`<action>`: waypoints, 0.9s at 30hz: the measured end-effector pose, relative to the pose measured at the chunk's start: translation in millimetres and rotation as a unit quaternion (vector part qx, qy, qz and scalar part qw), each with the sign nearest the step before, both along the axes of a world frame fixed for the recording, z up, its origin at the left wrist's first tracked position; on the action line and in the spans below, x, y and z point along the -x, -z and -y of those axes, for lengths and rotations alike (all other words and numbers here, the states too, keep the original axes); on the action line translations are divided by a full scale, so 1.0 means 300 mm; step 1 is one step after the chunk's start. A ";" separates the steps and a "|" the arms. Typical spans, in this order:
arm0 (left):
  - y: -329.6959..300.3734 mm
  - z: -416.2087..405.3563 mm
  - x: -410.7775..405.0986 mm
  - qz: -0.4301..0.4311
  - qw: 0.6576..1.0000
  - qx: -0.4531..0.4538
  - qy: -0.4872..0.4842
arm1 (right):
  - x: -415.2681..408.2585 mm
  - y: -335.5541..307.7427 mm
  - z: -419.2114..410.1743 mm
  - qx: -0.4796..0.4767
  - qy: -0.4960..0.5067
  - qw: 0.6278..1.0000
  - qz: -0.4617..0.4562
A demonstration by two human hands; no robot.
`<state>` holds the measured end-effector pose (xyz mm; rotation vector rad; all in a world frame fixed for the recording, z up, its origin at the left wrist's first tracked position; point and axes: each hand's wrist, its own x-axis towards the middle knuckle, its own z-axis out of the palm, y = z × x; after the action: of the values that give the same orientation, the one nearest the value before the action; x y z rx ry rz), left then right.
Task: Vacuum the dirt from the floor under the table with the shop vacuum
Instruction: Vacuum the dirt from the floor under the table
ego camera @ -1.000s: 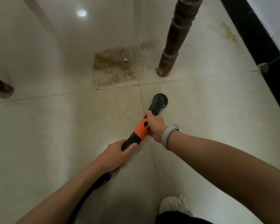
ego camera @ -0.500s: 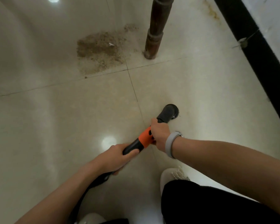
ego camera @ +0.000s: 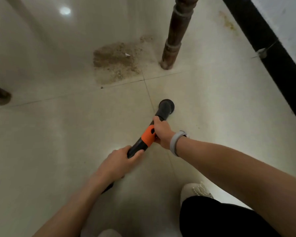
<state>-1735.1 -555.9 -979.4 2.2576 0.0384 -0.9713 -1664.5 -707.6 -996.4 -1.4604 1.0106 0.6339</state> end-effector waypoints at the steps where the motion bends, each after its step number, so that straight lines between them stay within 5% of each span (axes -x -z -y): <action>1: -0.005 -0.033 -0.005 0.007 1.000 -0.005 -0.026 | -0.024 -0.002 -0.048 -0.013 -0.019 1.000 0.003; 6: -0.009 -0.178 -0.026 0.025 0.979 0.018 -0.204 | -0.115 -0.016 -0.295 -0.057 -0.106 0.992 0.032; 9: 0.007 -0.279 -0.030 0.047 0.933 0.068 -0.349 | -0.135 -0.045 -0.420 -0.097 -0.175 0.977 0.068; 13: 0.023 -0.404 0.019 0.045 0.875 0.111 -0.470 | -0.129 -0.042 -0.521 -0.032 -0.321 0.940 0.114; 20: 0.004 -0.453 0.054 0.037 0.859 0.119 -0.496 | -0.147 -0.089 -0.555 0.056 -0.497 0.861 0.089; 27: 0.004 -0.439 -0.094 0.024 0.879 0.149 -0.451 | -0.217 -0.102 -0.616 0.024 -0.397 0.912 0.097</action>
<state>-1706.7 -424.3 -980.5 1.6588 0.7903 -0.3662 -1599.5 -522.9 -965.7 -1.9345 0.2384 1.0127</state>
